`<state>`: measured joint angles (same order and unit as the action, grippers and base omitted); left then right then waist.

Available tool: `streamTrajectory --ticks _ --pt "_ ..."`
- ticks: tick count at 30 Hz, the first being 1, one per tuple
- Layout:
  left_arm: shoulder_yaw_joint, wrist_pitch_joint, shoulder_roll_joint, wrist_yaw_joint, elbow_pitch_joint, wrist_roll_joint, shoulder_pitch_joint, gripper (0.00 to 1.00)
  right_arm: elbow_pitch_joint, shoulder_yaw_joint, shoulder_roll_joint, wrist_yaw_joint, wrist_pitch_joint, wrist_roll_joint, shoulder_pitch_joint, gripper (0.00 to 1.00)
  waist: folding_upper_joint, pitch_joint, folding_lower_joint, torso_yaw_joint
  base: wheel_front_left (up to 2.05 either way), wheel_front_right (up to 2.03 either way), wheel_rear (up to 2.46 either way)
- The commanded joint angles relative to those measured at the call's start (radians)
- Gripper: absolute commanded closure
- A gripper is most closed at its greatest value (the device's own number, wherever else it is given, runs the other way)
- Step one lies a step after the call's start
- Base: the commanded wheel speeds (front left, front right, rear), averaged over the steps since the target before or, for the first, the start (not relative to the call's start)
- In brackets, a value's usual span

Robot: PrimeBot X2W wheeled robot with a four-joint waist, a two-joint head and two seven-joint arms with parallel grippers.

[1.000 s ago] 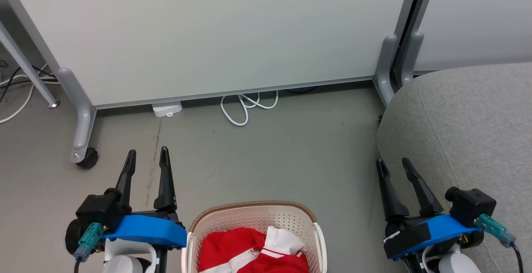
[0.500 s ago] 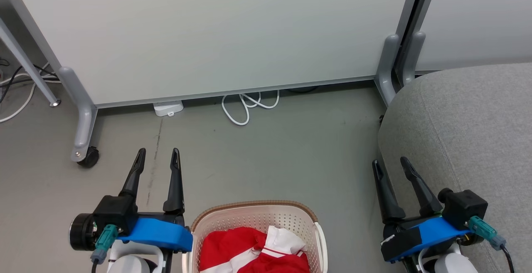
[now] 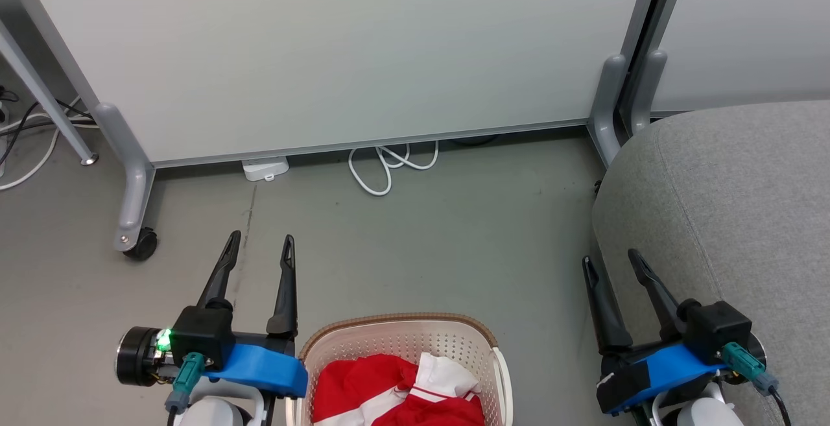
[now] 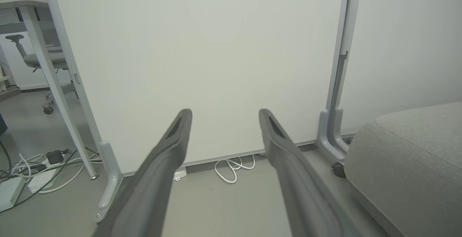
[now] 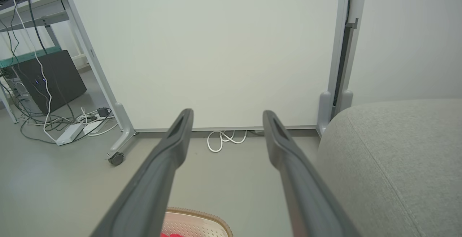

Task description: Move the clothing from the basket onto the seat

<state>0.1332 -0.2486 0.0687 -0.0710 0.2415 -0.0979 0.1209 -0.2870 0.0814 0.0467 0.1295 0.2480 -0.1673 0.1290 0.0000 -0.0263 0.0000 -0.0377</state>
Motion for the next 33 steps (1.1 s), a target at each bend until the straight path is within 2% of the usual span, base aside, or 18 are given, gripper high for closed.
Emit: streamTrajectory --ticks 1,6,33 --pt "0.001 -0.01 0.0 -0.004 0.004 0.026 0.013 0.0 -0.007 -0.002 0.006 0.002 0.011 0.022 0.014 0.0 0.0 0.001 0.0 -0.001 0.0 0.0 0.0" --pt "0.003 -0.018 -0.003 -0.007 0.022 0.056 0.012 0.0 -0.024 -0.003 0.006 0.002 0.02 0.051 0.013 0.0 0.0 0.003 0.0 -0.003 0.0 0.0 0.0" --pt "-0.014 -0.018 -0.014 -0.031 0.068 0.054 0.027 0.0 -0.058 -0.006 0.006 0.001 0.019 0.034 0.021 0.0 0.0 -0.014 0.0 -0.003 0.0 0.0 0.0"
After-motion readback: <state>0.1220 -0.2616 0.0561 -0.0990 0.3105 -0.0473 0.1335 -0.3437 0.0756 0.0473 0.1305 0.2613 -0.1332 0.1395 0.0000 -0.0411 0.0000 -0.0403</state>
